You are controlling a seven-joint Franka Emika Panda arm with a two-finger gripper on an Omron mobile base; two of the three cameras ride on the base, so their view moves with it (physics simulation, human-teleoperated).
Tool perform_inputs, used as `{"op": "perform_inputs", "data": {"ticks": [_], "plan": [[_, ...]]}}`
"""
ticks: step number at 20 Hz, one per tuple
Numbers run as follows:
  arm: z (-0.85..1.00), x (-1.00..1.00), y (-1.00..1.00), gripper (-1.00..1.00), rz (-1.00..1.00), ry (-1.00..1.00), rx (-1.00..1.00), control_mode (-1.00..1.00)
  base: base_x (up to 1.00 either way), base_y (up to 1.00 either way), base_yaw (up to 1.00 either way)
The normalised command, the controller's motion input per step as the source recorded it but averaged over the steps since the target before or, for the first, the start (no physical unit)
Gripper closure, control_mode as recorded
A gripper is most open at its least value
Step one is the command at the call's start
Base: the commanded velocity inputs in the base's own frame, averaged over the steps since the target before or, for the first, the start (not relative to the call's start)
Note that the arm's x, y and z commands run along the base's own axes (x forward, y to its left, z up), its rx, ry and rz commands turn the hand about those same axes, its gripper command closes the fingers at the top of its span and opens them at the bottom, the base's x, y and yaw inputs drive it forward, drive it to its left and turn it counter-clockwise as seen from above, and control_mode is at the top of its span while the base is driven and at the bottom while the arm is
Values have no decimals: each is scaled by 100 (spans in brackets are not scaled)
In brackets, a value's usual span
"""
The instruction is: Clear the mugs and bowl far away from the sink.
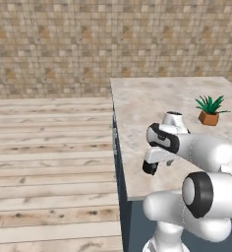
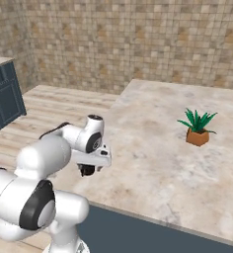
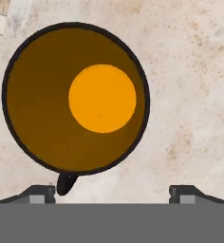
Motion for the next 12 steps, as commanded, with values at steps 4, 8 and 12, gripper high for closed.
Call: {"op": "perform_inputs", "data": {"ticks": [4, 8, 12], "plan": [[6, -35, 0, -100, 0, -11, 0, -100, 0, 0, 0], [51, -14, 0, -100, 0, -10, 0, -100, 0, 0, 0], [99, -54, 0, -100, 0, -12, 0, -100, 0, 0, 0]]}}
